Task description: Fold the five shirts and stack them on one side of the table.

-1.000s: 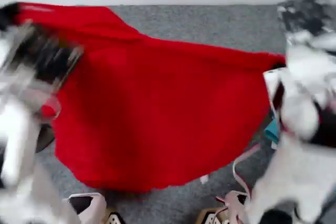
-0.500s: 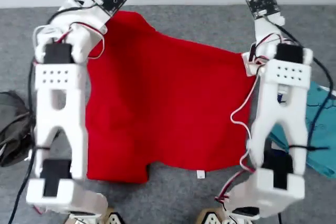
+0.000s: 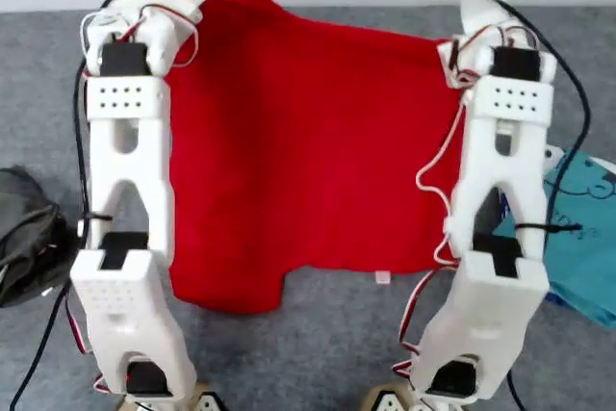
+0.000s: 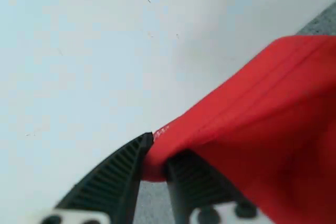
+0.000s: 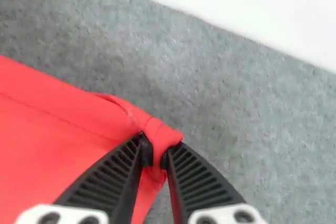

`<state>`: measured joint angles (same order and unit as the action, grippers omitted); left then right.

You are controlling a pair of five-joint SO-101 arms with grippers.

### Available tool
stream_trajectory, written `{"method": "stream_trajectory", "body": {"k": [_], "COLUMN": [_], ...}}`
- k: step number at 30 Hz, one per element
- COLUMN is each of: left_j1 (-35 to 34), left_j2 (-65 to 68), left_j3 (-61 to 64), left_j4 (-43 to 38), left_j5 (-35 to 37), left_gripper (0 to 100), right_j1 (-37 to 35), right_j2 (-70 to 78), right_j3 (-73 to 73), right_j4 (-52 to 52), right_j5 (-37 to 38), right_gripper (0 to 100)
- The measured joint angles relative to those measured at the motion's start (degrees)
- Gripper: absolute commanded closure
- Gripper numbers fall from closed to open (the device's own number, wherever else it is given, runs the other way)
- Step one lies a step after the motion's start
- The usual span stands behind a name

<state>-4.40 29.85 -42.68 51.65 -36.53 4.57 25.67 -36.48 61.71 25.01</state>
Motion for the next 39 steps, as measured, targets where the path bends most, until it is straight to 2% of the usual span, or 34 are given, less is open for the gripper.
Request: {"method": "stream_trajectory", "body": {"k": [3,7,13,16,20,24,34,39], "left_j1": [0.0,0.0,-0.09,-0.09,-1.58,-2.11,-2.64,-4.4], "left_j2": [1.14,1.14,1.14,1.14,0.18,-5.36,-24.79,-30.33], "left_j3": [-3.25,-5.01,-5.27,-5.27,-2.73,4.84,36.48,50.11], "left_j4": [5.98,17.76,38.15,45.8,47.21,47.3,47.21,40.97], "left_j5": [0.0,-0.09,-5.1,-6.59,-6.68,-6.68,-9.49,-11.69], "left_gripper": [99,99,99,99,99,99,99,99], "right_j1": [-1.05,-2.2,-2.29,-2.29,-2.2,-2.2,-2.2,-1.76], "right_j2": [0.35,0.7,0.7,0.7,0.62,-2.9,-13.98,-13.98], "right_j3": [-0.18,-0.18,-0.18,-0.18,0.18,6.77,25.85,31.82], "right_j4": [4.92,15.21,33.05,38.51,38.77,38.77,38.77,37.27], "right_j5": [0.0,-2.9,-6.59,-8.09,-9.85,-10.9,-12.84,-12.84], "right_gripper": [99.0,99.0,99.0,99.0,99.0,99.0,99.0,99.0]}}
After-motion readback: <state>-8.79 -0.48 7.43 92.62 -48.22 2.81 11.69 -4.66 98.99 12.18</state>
